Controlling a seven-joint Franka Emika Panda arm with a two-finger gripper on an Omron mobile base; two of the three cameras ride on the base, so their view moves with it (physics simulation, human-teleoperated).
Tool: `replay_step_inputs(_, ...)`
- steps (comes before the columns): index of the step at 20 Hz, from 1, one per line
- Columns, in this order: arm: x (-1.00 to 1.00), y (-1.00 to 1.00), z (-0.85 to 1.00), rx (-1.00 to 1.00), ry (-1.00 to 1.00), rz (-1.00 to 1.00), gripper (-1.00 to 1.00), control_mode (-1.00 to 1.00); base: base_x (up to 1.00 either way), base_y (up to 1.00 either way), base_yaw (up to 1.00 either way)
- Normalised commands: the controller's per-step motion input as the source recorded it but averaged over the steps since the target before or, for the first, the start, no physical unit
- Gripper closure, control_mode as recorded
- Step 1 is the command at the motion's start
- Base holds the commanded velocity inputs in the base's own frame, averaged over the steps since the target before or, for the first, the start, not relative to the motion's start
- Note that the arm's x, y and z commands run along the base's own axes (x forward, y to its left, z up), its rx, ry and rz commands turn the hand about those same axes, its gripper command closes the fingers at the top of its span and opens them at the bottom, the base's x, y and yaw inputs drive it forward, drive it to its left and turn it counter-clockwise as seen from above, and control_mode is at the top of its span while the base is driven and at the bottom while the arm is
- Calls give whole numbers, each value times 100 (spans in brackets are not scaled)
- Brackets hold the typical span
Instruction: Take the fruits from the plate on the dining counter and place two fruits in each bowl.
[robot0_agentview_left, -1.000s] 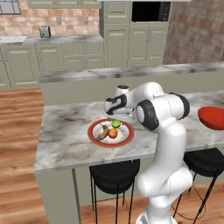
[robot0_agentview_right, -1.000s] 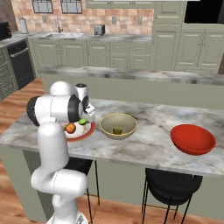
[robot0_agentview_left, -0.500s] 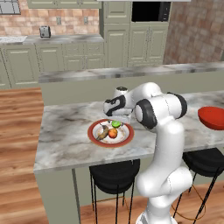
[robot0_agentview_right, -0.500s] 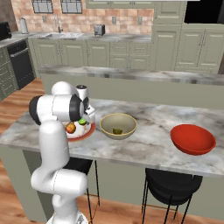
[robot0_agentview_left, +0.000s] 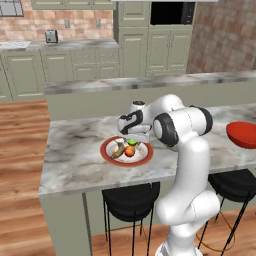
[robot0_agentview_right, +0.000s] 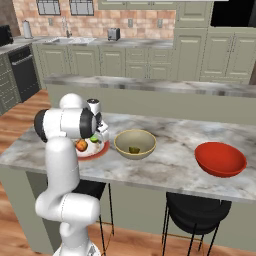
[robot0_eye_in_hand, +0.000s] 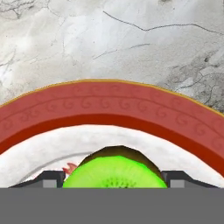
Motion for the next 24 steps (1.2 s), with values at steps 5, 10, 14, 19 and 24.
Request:
replay_step_inputs(5, -13, -4, 4, 0, 0, 0, 100, -100, 0, 0, 0)
replay_step_inputs(10, -39, -26, 32, 5, 0, 0, 100, -100, 0, 0, 0)
replay_step_inputs(14, -42, -41, 50, 8, 0, 0, 100, -100, 0, 0, 0)
replay_step_inputs(19, -52, -55, 49, 9, 0, 0, 100, -100, 0, 0, 0)
replay_step_inputs(24, -38, -65, 45, 7, 2, 0, 100, -100, 0, 0, 0)
